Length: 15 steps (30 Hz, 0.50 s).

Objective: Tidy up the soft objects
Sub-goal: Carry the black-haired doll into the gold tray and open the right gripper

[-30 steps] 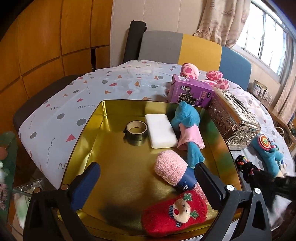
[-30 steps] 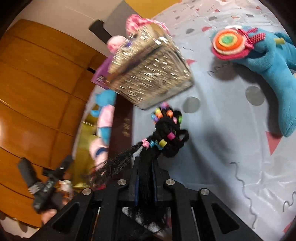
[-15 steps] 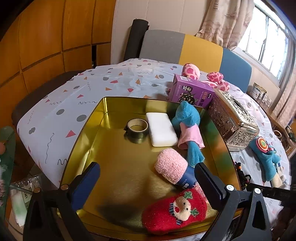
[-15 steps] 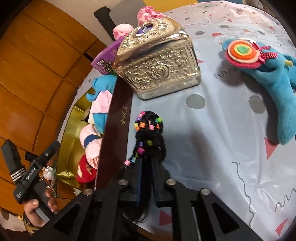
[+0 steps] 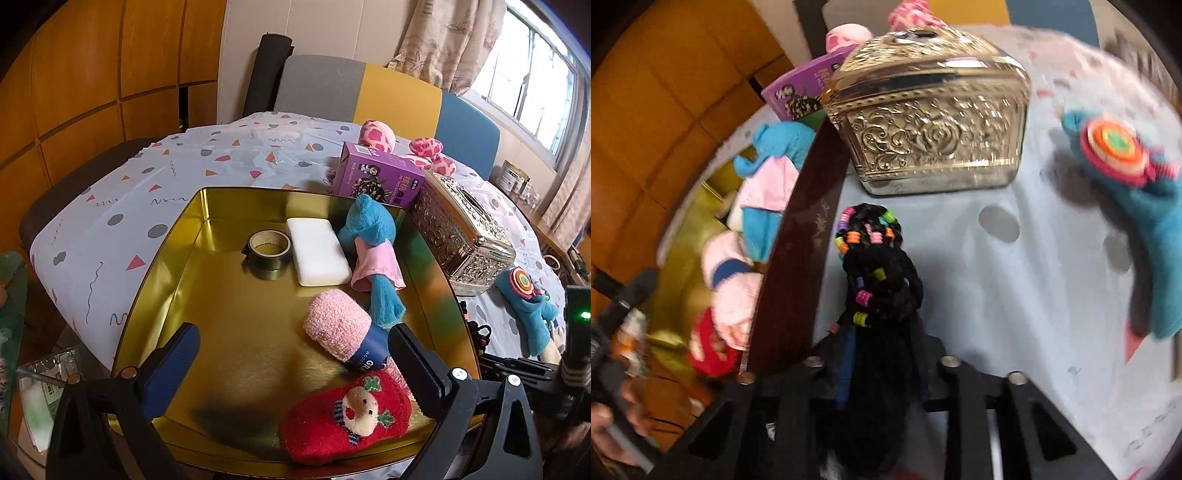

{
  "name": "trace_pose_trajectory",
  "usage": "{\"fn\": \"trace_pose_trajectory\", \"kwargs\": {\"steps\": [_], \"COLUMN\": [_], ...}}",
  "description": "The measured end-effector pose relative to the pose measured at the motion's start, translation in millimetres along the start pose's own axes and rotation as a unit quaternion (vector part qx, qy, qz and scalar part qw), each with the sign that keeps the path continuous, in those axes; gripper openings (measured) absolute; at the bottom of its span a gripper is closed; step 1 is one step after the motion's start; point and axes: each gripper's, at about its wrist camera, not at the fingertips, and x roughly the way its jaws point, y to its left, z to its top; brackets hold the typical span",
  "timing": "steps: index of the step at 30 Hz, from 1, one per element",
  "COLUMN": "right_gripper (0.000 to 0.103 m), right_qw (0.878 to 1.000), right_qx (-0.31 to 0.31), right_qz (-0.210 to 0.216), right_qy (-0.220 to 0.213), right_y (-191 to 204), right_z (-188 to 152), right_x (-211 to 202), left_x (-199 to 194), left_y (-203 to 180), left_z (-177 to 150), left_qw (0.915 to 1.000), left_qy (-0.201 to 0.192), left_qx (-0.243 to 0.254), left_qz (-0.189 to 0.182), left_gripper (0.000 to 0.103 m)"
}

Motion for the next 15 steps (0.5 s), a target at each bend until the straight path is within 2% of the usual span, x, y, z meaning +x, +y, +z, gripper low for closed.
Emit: {"fn": "trace_pose_trajectory", "kwargs": {"steps": [2, 6, 10, 15], "right_gripper": [0.009, 0.008, 0.004, 0.004], "right_qw": [1.0, 0.999, 0.997, 0.991], "right_qx": [-0.018, 0.008, 0.065, 0.075], "right_qz": [-0.021, -0.029, 0.019, 0.062], "right_qy": [-0.001, -0.014, -0.048, -0.089], "right_y": [3.1, -10.6, -27.7, -27.2], "right_z": [-1.9, -5.0, -1.0, 13.2], "right_x": [-1.5, -11.9, -37.7, -69.8], "left_x": [-0.2, 1.1, 2.7, 2.6], "left_y": [2.5, 8.7, 14.8, 21.0], "left_z": [1.0, 2.7, 4.8, 6.5], "left_qw": [1.0, 0.9999, 0.9998, 0.9994], "left_qy": [-0.001, -0.001, -0.001, -0.001], "left_qx": [-0.004, -0.012, -0.021, -0.031], "left_qz": [0.001, 0.004, 0.008, 0.011], "left_gripper": [0.102, 0.102, 0.102, 0.102]}}
